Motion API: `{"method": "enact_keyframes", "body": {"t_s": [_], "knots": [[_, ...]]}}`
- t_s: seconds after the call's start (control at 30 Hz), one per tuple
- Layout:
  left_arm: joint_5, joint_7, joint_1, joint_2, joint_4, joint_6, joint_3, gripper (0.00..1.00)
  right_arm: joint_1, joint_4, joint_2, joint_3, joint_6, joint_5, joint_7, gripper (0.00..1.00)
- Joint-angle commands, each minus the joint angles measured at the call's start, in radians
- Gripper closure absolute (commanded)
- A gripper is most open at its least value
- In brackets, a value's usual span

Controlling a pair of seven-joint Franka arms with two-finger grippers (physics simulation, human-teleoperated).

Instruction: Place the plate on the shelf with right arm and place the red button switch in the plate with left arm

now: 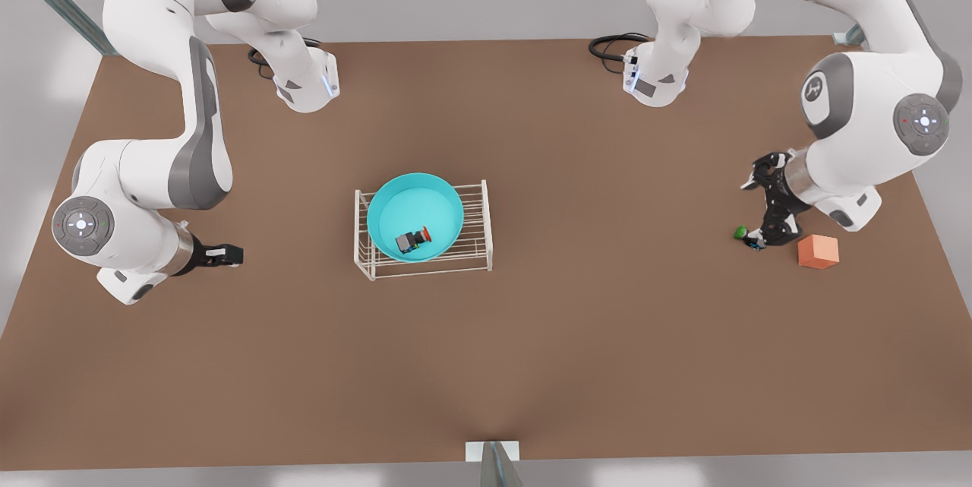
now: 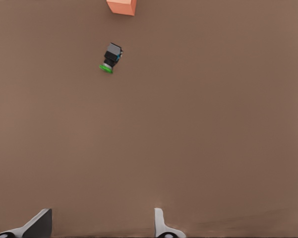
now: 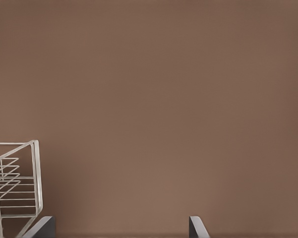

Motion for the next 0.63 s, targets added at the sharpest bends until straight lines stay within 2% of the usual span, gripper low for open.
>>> {"method": "enact_keyframes", "body": {"t_s": [0.0,0.03,0.07,0.13,0.6], "knots": [[-0.006,1.504,0.187,-0.001,0.002,-0.058,-0.195,0.0,0.0,0.0,-0.001,0.0,0.001,0.001,0.004,0.0],[0.037,1.638,0.203,-0.082,-0.131,0.06,-0.205,0.0,0.0,0.0,0.0,0.0,0.001,0.001,0.002,0.0],[0.042,1.643,0.232,-0.099,-0.162,0.1,-0.24,0.0,0.0,0.0,0.0,0.0,0.001,0.001,0.004,0.0],[0.054,1.638,0.235,-0.061,-0.09,0.097,-0.286,0.0,0.0,0.0,0.0,0.0,0.001,0.001,0.004,0.0],[0.054,1.637,0.233,-0.051,-0.086,0.034,-0.277,0.0,-0.002,-0.001,0.0,0.001,0.003,0.021,0.005,0.0]]}}
